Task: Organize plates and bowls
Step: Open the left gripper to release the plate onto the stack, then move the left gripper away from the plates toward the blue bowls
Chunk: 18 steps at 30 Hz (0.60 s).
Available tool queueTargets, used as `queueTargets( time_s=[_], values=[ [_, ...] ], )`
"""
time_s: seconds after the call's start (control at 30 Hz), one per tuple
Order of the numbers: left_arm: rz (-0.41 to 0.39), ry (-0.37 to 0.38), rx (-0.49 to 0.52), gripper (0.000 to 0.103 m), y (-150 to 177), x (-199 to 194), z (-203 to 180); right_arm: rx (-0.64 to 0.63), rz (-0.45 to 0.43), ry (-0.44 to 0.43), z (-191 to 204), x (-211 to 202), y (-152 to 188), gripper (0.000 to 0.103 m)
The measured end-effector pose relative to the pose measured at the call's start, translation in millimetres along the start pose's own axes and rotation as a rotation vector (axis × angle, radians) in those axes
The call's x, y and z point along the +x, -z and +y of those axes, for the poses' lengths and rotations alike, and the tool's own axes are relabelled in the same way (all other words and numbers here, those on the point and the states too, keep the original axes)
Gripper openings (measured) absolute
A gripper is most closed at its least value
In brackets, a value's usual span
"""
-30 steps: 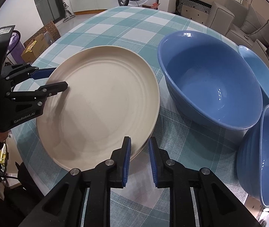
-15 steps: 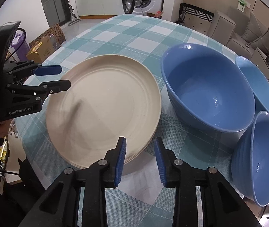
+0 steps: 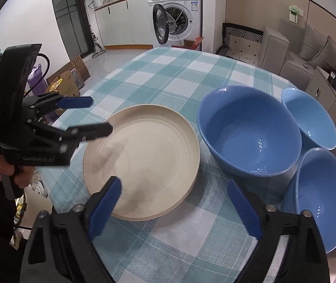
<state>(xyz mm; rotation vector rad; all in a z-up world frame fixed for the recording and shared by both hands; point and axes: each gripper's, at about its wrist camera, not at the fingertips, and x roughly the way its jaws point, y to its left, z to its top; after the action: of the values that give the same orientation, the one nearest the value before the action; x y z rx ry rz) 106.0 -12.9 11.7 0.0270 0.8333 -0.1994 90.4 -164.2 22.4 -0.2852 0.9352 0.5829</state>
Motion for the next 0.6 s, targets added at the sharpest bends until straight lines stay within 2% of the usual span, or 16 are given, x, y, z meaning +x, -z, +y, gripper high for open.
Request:
queueTargets(
  time_s=[0.13,0.6],
  values=[
    [-0.018,0.029,0.012,0.103,-4.3,-5.9,-5.0,-0.011,-0.027,0.018,-1.8,-11.6,1.2,0.102],
    [-0.08,0.014,0.039,0.103,-29.8,-21.0,-26.4,0.052,-0.121,0.045,-34.4,-65.2,0.0,0.102]
  ],
)
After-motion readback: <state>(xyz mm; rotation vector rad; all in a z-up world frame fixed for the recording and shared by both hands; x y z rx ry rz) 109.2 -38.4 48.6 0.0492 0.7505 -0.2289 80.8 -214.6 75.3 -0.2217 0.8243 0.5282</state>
